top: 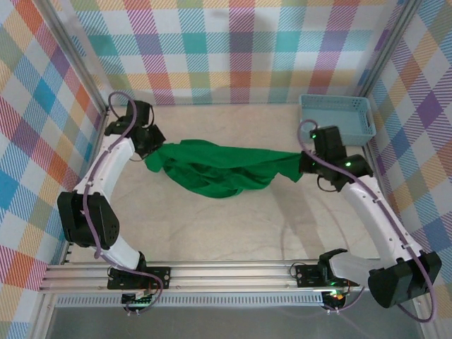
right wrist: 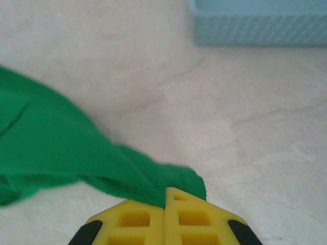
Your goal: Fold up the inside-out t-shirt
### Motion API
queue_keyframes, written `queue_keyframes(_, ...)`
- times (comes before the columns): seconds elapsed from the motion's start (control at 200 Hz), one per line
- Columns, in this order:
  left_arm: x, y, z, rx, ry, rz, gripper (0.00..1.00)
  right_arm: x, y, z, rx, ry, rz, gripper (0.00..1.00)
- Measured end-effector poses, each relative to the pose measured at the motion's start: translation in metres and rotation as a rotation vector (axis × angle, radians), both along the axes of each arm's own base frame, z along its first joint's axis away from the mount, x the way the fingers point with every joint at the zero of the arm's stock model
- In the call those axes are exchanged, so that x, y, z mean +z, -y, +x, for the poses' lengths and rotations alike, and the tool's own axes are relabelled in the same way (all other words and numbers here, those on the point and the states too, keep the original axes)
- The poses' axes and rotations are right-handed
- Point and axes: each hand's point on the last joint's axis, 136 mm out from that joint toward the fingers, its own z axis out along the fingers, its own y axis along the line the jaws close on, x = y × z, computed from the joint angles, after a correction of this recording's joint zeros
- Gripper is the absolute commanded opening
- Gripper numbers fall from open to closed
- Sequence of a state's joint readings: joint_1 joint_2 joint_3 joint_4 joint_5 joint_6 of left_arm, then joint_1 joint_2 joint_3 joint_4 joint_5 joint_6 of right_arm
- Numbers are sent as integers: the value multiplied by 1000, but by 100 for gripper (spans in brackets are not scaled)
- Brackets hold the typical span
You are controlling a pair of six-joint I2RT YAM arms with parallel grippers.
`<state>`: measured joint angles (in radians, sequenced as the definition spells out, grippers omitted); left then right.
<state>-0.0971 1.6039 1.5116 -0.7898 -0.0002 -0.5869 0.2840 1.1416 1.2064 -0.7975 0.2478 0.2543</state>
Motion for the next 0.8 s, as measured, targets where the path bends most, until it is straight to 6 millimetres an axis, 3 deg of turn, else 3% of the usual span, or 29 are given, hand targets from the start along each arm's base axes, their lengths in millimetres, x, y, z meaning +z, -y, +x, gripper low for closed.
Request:
queue_keyframes(0.22, 111, 9, 33, -27, 261, -60, 0, 82, 22, 14, -70, 170, 114, 0)
queue_keyframes(0.435, 214, 31, 74, -100, 507, -167, 0, 198, 47, 4, -139, 432, 169, 0)
queue_keyframes(0.61, 262, 57, 95, -177, 639, -308, 0, 269, 53, -20, -144, 606, 180, 0)
queue_keyframes(0.735, 283, 79, 105, -227, 698, -373, 0, 298, 54, -34, -134, 674, 178, 0)
queue_keyframes(0.805, 285, 84, 105, -234, 701, -380, 0, 303, 55, -35, -133, 683, 176, 0)
